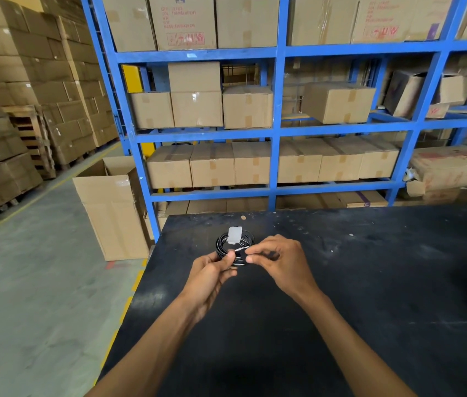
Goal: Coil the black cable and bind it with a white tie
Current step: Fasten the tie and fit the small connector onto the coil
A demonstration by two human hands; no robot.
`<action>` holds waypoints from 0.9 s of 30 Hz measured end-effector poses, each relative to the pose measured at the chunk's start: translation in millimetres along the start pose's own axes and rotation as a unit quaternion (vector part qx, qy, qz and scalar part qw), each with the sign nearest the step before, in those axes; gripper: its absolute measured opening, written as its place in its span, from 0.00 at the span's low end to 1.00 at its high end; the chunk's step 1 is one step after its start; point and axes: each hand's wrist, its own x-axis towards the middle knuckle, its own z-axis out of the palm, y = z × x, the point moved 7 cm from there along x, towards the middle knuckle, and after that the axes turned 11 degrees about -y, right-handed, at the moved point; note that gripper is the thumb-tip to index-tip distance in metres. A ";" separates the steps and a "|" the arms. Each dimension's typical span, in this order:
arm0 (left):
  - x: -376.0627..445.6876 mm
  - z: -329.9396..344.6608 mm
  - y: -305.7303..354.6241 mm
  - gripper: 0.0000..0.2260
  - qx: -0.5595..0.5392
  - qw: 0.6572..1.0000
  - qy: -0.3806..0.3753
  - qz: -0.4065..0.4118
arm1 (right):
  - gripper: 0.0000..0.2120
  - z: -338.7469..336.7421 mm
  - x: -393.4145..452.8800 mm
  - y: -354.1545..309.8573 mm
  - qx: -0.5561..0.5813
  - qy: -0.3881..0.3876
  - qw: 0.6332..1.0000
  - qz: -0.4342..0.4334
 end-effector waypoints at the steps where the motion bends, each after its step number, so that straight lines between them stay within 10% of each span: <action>1: 0.2 0.1 0.0 0.07 0.003 1.000 -0.004 -0.002 | 0.08 -1.2 2.4 -0.3 -0.008 -0.014 1.000 0.007; 14: 0.5 -3.0 -1.2 0.07 0.115 0.993 -0.026 0.006 | 0.08 0.6 22.4 -6.8 -0.154 -0.184 0.966 0.091; 27: 1.2 -16.9 -11.3 0.08 0.095 0.995 0.006 -0.006 | 0.03 17.6 11.9 -4.4 -0.197 -0.105 0.969 0.104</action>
